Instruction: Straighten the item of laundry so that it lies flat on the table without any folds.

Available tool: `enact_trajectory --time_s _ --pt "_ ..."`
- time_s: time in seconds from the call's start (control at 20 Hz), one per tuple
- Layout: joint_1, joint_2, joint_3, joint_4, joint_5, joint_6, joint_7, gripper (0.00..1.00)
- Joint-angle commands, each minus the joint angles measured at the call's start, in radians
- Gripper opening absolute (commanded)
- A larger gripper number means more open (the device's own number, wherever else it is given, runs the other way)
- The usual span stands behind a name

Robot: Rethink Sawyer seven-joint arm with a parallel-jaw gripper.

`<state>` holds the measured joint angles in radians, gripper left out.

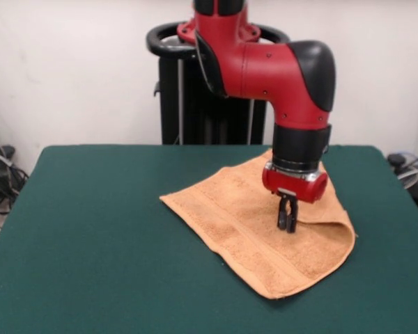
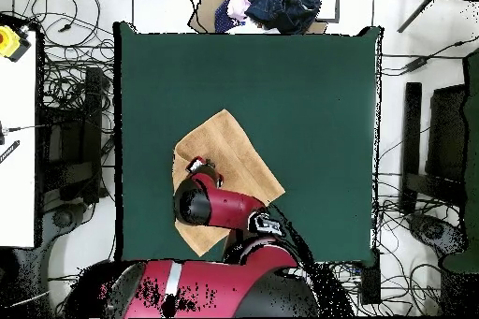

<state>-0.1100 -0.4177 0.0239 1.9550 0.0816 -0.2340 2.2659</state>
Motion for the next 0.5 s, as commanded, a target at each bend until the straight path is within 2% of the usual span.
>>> enact_trajectory --time_s 0.05,0.5 --pt "-0.031 0.005 0.130 -0.034 -0.011 0.012 0.148 0.00" --pt "0.003 0.020 0.157 -0.033 0.042 0.027 0.183 0.00"
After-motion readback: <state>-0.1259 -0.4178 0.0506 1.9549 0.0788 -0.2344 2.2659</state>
